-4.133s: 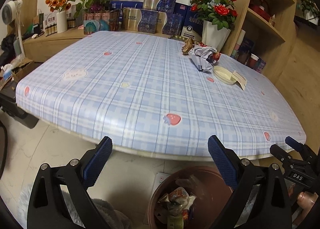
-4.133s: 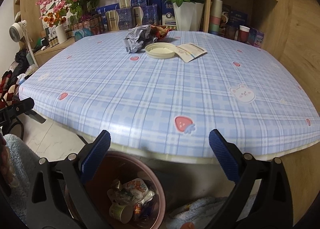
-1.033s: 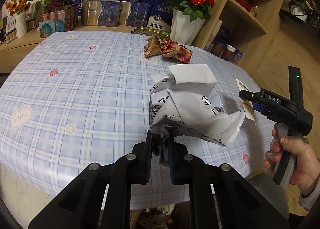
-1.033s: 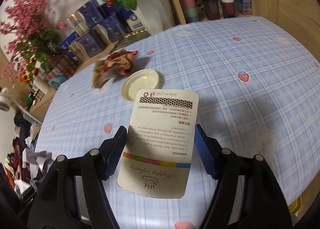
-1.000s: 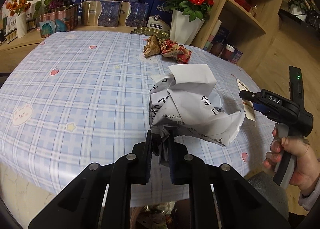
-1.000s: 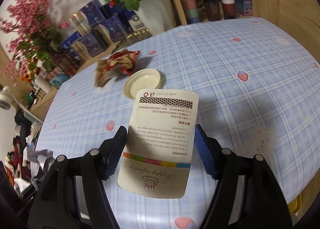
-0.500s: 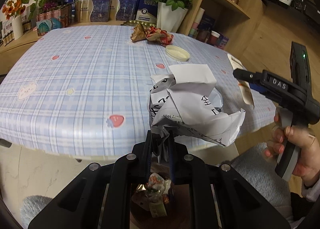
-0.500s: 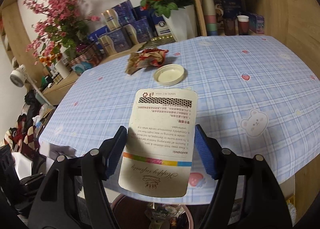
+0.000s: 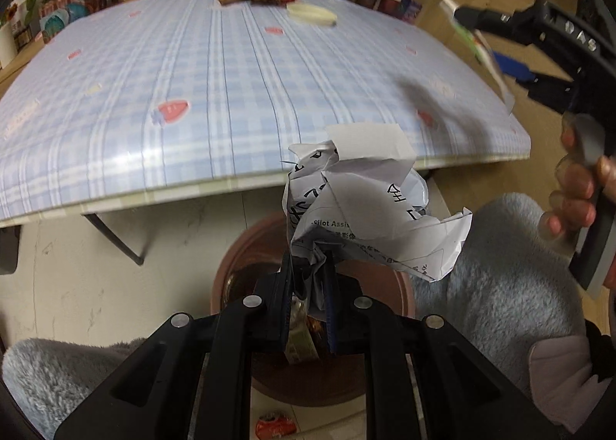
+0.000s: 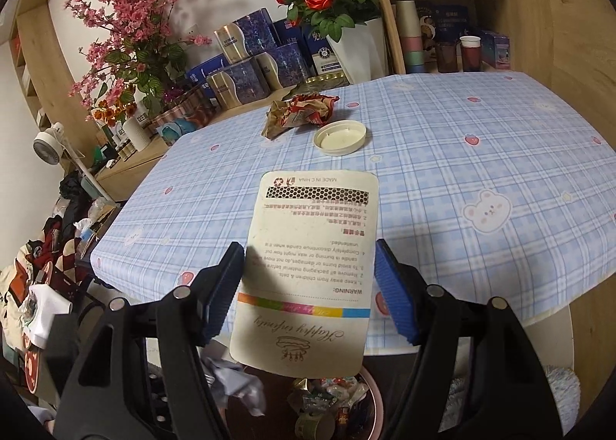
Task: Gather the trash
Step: 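Open the left gripper to drop the foil bag while the right drops the card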
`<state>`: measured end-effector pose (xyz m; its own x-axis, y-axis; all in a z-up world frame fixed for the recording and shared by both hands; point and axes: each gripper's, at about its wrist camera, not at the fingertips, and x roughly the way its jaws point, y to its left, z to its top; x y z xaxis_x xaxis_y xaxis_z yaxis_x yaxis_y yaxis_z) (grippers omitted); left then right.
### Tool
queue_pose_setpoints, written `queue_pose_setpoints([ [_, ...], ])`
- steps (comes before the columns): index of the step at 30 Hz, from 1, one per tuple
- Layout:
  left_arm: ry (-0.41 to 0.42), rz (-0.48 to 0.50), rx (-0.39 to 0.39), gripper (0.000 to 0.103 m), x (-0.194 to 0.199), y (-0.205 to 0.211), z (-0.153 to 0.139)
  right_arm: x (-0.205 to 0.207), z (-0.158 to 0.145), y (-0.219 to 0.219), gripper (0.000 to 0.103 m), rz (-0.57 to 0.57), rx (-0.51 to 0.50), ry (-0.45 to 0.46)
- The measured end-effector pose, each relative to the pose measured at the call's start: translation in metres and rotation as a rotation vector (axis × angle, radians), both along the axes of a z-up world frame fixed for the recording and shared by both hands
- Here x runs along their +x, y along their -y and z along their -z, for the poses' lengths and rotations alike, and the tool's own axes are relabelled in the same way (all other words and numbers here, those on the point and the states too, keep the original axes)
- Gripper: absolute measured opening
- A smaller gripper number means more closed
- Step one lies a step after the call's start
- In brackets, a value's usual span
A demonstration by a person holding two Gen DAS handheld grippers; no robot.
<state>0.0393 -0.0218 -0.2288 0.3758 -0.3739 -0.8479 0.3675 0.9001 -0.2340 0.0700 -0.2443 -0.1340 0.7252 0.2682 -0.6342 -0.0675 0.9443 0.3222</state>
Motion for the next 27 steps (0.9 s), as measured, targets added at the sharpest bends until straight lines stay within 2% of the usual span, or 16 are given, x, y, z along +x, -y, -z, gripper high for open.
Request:
queue_pose_setpoints([
  [7,-0.093,0.036,0.028,0.015,-0.003,0.007,0.022,-0.013,0.008,0.003,0.068,0.006,0.007,-0.016],
  [13,-0.095,0.085,0.035,0.017,-0.003,0.015,0.025,-0.022,0.016,0.002,0.068,0.003,0.004,-0.034],
  [14,-0.1,0.094,0.034,0.019,-0.003,0.016,0.027,-0.022,0.017,0.002,0.068,0.004,0.003,-0.035],
  [16,-0.095,0.105,0.023,0.033,-0.005,0.02,0.026,-0.023,0.018,0.001,0.068,0.004,0.004,-0.037],
  [17,-0.087,0.109,0.012,0.045,-0.006,0.02,0.025,-0.023,0.019,0.0,0.068,0.004,0.004,-0.04],
  [18,-0.067,0.104,0.003,0.053,-0.007,0.02,0.021,-0.023,0.021,-0.001,0.068,0.002,0.004,-0.043],
  [20,-0.029,0.078,-0.01,0.061,-0.008,0.017,0.012,-0.023,0.023,-0.003,0.068,-0.003,0.0,-0.049],
  [22,0.035,0.0,-0.023,0.07,-0.01,0.005,0.0,-0.025,0.026,-0.007,0.068,-0.012,-0.01,-0.053],
  [24,0.122,-0.098,-0.031,0.088,-0.013,-0.01,-0.017,-0.027,0.029,-0.011,0.068,-0.023,-0.025,-0.055],
  [27,0.246,-0.203,-0.062,0.095,-0.022,-0.027,-0.037,-0.032,0.035,-0.017,0.068,-0.04,-0.052,-0.057],
])
